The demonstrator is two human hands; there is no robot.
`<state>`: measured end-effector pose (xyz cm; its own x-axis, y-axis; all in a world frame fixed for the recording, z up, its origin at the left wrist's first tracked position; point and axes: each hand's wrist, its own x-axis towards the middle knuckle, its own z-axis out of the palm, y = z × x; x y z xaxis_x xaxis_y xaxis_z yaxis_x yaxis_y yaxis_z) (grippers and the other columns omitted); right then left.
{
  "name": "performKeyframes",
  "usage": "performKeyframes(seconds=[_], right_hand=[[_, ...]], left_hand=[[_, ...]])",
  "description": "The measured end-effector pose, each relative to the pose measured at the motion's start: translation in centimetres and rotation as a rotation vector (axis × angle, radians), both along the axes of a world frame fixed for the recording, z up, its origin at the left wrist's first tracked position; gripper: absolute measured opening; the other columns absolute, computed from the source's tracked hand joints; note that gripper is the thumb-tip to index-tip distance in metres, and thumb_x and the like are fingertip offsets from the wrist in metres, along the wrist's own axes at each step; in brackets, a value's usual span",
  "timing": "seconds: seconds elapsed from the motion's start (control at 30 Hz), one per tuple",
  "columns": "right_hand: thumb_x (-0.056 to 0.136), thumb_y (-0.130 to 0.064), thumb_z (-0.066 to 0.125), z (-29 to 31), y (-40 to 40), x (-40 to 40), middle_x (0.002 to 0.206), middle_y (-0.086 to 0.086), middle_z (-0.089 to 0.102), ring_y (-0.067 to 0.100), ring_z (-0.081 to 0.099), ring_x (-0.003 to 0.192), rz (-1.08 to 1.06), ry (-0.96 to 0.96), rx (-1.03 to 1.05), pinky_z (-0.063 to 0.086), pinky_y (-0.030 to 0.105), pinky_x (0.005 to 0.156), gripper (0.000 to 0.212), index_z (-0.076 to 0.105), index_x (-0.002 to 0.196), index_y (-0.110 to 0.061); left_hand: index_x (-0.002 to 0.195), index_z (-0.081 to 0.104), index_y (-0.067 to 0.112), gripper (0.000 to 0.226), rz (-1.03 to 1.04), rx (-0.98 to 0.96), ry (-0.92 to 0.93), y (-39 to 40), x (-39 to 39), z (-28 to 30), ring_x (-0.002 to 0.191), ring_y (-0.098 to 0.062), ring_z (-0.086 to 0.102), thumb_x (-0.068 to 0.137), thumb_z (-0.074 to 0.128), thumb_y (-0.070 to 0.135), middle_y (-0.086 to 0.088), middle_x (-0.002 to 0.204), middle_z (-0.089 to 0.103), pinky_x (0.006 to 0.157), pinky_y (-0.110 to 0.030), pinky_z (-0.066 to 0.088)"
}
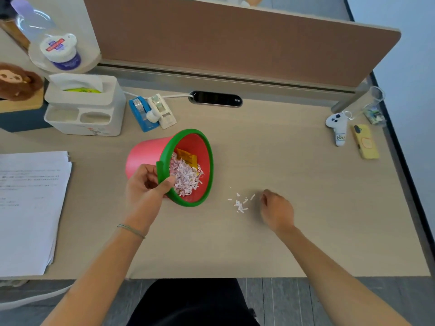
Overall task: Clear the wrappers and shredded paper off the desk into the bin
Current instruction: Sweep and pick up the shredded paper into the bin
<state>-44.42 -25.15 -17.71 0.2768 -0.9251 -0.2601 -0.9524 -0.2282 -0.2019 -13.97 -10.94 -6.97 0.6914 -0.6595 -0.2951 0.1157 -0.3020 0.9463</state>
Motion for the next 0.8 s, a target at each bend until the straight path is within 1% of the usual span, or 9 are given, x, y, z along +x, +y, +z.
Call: performKeyframes(seconds=[0.07, 0.13, 0.2, 0.27, 0.37, 0.47, 0.57, 0.7, 0.8], right_hand=[[0.103, -0.027, 0.036, 0.2, -1.7, 0.4, 0.098, 0.015, 0.071, 0.037, 0.067, 0.091, -0.013, 0.134, 0.083, 0.041, 0.034, 0.065, 0.031, 0.061, 0.097, -0.011], [0.103, -0.030, 0.033, 0.3, -2.8, 1.2, 0.107, 0.014, 0.071, 0.037, 0.067, 0.098, 0.036, 0.218, 0.128, 0.044, 0.034, 0.071, 0.035, 0.063, 0.110, -0.014], [0.099, -0.030, 0.039, 0.0, -2.9, 2.3, 0.112, 0.009, 0.071, 0.033, 0.067, 0.103, 0.210, 0.329, 0.142, 0.042, 0.032, 0.071, 0.034, 0.060, 0.124, -0.019], [0.092, -0.039, 0.051, -0.2, -2.2, 3.2, 0.113, 0.000, 0.071, 0.029, 0.069, 0.103, 0.438, 0.353, 0.101, 0.042, 0.030, 0.070, 0.037, 0.058, 0.126, -0.025], [0.091, -0.050, 0.054, -0.2, -1.6, 3.6, 0.118, -0.002, 0.069, 0.026, 0.066, 0.107, 0.705, 0.292, 0.040, 0.046, 0.031, 0.077, 0.044, 0.057, 0.127, -0.025], [0.091, -0.047, 0.050, 0.1, -2.4, 2.6, 0.111, -0.003, 0.071, 0.028, 0.068, 0.100, 0.627, 0.269, -0.004, 0.042, 0.030, 0.070, 0.035, 0.062, 0.119, -0.029], [0.097, -0.040, 0.035, 0.0, -3.2, 1.9, 0.103, -0.003, 0.073, 0.027, 0.069, 0.092, 0.509, 0.370, -0.076, 0.040, 0.031, 0.068, 0.033, 0.064, 0.106, -0.026], [0.099, -0.047, 0.034, -0.8, -1.1, 3.2, 0.103, -0.003, 0.072, 0.024, 0.068, 0.093, 0.608, 0.346, -0.094, 0.043, 0.031, 0.072, 0.039, 0.063, 0.112, -0.025], [0.098, -0.056, 0.028, -1.3, 0.4, 3.7, 0.103, -0.001, 0.074, 0.025, 0.069, 0.094, 0.562, 0.281, -0.117, 0.041, 0.034, 0.075, 0.051, 0.062, 0.121, -0.025]], left_hand=[[0.085, 0.060, 0.014, 0.022, -0.006, 0.012, 0.011, -0.1, 0.0, 0.0, 0.078, -0.030, 0.053, 0.088, 0.075, -0.002, 0.007, 0.065, 0.051, 0.076, -0.050, 0.063], [0.085, 0.060, 0.014, 0.022, -0.013, 0.023, 0.016, -0.2, -0.1, 0.1, 0.078, -0.030, 0.053, 0.088, 0.075, -0.001, 0.008, 0.064, 0.053, 0.081, -0.056, 0.061], [0.085, 0.060, 0.014, 0.022, -0.015, 0.025, 0.012, -0.2, -0.3, 0.2, 0.078, -0.030, 0.053, 0.088, 0.075, -0.001, 0.003, 0.067, 0.052, 0.082, -0.059, 0.061], [0.085, 0.060, 0.014, 0.022, -0.013, 0.024, 0.008, -0.2, -0.4, 0.2, 0.077, -0.030, 0.054, 0.088, 0.076, 0.000, -0.003, 0.070, 0.050, 0.082, -0.059, 0.061], [0.085, 0.061, 0.017, 0.022, -0.015, 0.026, 0.014, -0.1, -0.1, 0.3, 0.073, -0.025, 0.056, 0.088, 0.076, 0.001, 0.008, 0.063, 0.052, 0.082, -0.059, 0.061], [0.084, 0.062, 0.017, 0.022, -0.004, 0.024, 0.029, 0.0, 0.0, 0.3, 0.071, -0.023, 0.056, 0.088, 0.076, 0.002, 0.013, 0.059, 0.051, 0.082, -0.059, 0.062], [0.084, 0.061, 0.016, 0.021, 0.003, 0.020, 0.033, 0.0, -0.2, 0.5, 0.075, -0.028, 0.055, 0.088, 0.077, 0.001, 0.010, 0.061, 0.052, 0.082, -0.063, 0.061], [0.086, 0.061, 0.014, 0.021, 0.000, 0.031, 0.044, -0.1, -0.4, 0.6, 0.072, -0.023, 0.053, 0.088, 0.076, 0.000, 0.012, 0.061, 0.051, 0.082, -0.068, 0.059], [0.086, 0.061, 0.014, 0.021, 0.014, 0.028, 0.051, 0.0, -0.4, 0.7, 0.074, -0.026, 0.052, 0.088, 0.076, 0.000, 0.004, 0.067, 0.050, 0.082, -0.069, 0.058]])
